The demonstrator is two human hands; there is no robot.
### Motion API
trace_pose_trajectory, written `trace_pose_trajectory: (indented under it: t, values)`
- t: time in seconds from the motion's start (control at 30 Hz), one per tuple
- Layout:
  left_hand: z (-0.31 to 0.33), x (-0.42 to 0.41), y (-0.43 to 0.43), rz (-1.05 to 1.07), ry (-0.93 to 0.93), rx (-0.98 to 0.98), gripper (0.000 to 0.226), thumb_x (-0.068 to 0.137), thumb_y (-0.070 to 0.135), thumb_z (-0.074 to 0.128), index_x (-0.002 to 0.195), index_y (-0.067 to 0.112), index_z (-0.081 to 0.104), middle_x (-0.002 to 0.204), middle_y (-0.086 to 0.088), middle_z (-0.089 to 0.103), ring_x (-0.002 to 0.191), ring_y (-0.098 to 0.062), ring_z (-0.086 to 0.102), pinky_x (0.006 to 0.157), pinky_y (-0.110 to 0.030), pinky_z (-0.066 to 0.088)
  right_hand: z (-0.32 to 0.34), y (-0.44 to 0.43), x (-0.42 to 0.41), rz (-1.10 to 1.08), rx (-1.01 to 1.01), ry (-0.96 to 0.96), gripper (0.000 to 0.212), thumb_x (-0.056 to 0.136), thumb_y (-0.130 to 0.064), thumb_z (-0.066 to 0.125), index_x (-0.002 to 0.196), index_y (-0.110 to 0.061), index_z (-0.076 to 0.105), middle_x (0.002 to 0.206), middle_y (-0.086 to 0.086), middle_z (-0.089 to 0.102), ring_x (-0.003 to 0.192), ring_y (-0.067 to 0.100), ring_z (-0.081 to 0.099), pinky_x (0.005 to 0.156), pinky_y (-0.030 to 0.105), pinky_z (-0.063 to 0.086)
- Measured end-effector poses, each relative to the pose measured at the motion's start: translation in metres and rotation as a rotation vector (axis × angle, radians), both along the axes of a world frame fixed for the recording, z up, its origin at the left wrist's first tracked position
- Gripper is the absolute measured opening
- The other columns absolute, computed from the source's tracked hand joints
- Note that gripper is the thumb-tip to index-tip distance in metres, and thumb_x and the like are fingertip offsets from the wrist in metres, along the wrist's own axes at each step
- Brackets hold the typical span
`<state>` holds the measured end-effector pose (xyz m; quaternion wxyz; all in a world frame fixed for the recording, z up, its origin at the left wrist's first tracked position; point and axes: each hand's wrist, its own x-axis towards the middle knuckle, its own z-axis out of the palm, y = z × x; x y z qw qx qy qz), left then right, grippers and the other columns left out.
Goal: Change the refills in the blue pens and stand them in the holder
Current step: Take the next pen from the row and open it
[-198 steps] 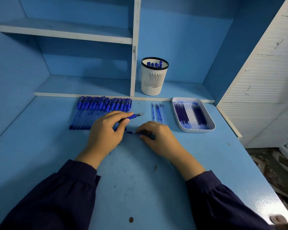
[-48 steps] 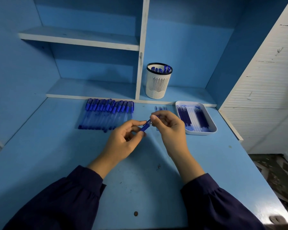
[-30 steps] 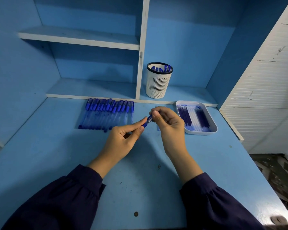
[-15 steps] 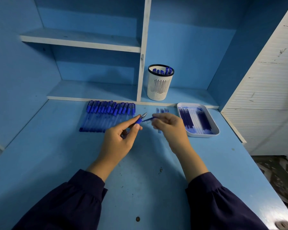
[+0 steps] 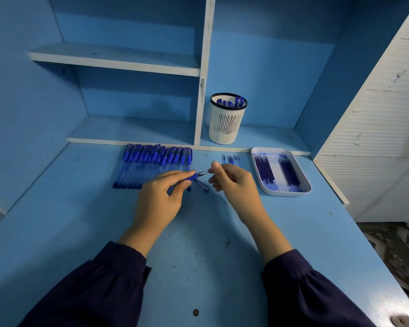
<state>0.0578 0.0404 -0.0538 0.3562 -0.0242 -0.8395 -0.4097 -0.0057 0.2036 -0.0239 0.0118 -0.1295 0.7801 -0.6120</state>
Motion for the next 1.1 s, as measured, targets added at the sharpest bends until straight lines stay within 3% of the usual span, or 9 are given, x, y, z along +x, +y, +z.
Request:
trace_pose_trajectory:
  t: [0.07, 0.17, 0.33, 0.47, 0.57, 0.7, 0.9, 1.0, 1.1]
  values:
    - [-0.001, -0.001, 0.001, -0.033, 0.024, -0.052, 0.031, 0.085, 0.002, 0.073, 0.112, 0.016, 0.073, 0.105, 0.020, 0.065, 0.093, 0.017, 0.059, 0.081, -0.005, 0.047, 0.004, 0.000, 0.004, 0.090, -0.078, -0.022, 0.028, 0.090, -0.031, 0.066, 0.086, -0.004, 0.070, 0.068, 0.007, 0.069, 0.062, 0.013, 0.061, 0.066, 0.030, 0.053]
    - [-0.001, 0.000, 0.001, -0.064, 0.043, -0.090, 0.031, 0.084, 0.000, 0.073, 0.112, 0.013, 0.073, 0.103, 0.016, 0.066, 0.089, 0.008, 0.063, 0.074, -0.004, 0.048, 0.004, 0.001, 0.005, 0.145, -0.044, 0.072, 0.011, 0.090, -0.013, 0.067, 0.083, -0.004, 0.068, 0.063, -0.001, 0.066, 0.056, 0.008, 0.058, 0.061, 0.020, 0.048]
    - [-0.002, 0.001, 0.001, -0.067, 0.057, -0.091, 0.029, 0.086, 0.002, 0.072, 0.112, 0.014, 0.074, 0.100, 0.014, 0.070, 0.050, -0.001, 0.053, 0.042, -0.008, 0.033, 0.003, 0.004, 0.006, 0.190, 0.000, 0.221, 0.007, 0.086, 0.004, 0.066, 0.086, -0.003, 0.067, 0.072, -0.004, 0.066, 0.064, 0.006, 0.061, 0.067, 0.015, 0.046]
    - [-0.004, 0.001, -0.002, -0.084, 0.033, -0.086, 0.034, 0.086, -0.002, 0.071, 0.115, 0.016, 0.072, 0.103, 0.006, 0.075, 0.061, -0.005, 0.064, 0.051, -0.011, 0.046, 0.006, 0.008, 0.007, 0.264, -0.056, 0.139, 0.014, 0.083, -0.005, 0.073, 0.094, -0.006, 0.065, 0.088, 0.008, 0.069, 0.082, 0.022, 0.069, 0.077, 0.025, 0.055]
    - [-0.002, 0.002, -0.002, -0.102, 0.037, -0.089, 0.035, 0.087, 0.000, 0.071, 0.117, 0.018, 0.071, 0.104, 0.010, 0.073, 0.080, -0.002, 0.070, 0.063, -0.018, 0.056, 0.007, 0.010, 0.007, 0.223, 0.065, 0.136, 0.017, 0.088, -0.023, 0.070, 0.092, -0.007, 0.065, 0.073, 0.003, 0.069, 0.067, 0.016, 0.066, 0.066, 0.027, 0.054]
    - [-0.004, 0.001, -0.003, -0.083, 0.046, -0.084, 0.026, 0.088, 0.013, 0.070, 0.114, 0.017, 0.073, 0.104, 0.018, 0.068, 0.081, -0.012, 0.071, 0.064, -0.038, 0.058, 0.008, 0.012, 0.007, 0.257, 0.052, 0.157, 0.007, 0.089, -0.003, 0.065, 0.095, -0.001, 0.064, 0.075, 0.001, 0.067, 0.065, 0.003, 0.061, 0.067, 0.015, 0.048]
    - [-0.003, 0.002, -0.002, -0.094, 0.031, -0.081, 0.031, 0.087, 0.007, 0.073, 0.115, 0.021, 0.071, 0.106, 0.015, 0.069, 0.093, -0.002, 0.070, 0.078, -0.018, 0.057, 0.009, 0.011, 0.009, 0.227, 0.077, 0.127, 0.011, 0.092, -0.017, 0.065, 0.093, -0.006, 0.065, 0.073, 0.002, 0.069, 0.065, 0.008, 0.063, 0.069, 0.024, 0.052]
    - [-0.004, 0.001, -0.002, -0.087, 0.019, -0.067, 0.029, 0.087, 0.008, 0.073, 0.114, 0.019, 0.073, 0.105, 0.014, 0.070, 0.091, -0.004, 0.070, 0.073, -0.027, 0.059, 0.010, 0.013, 0.010, 0.246, 0.025, 0.103, 0.006, 0.087, -0.001, 0.066, 0.092, -0.001, 0.063, 0.073, 0.001, 0.067, 0.065, 0.006, 0.062, 0.066, 0.018, 0.048]
    - [-0.005, 0.000, -0.002, -0.104, 0.019, -0.074, 0.029, 0.088, 0.008, 0.072, 0.114, 0.019, 0.073, 0.107, 0.012, 0.072, 0.088, -0.006, 0.071, 0.072, -0.034, 0.060, 0.011, 0.013, 0.011, 0.236, -0.019, 0.071, 0.014, 0.085, -0.010, 0.072, 0.094, -0.003, 0.064, 0.074, 0.002, 0.069, 0.068, 0.008, 0.065, 0.067, 0.018, 0.049]
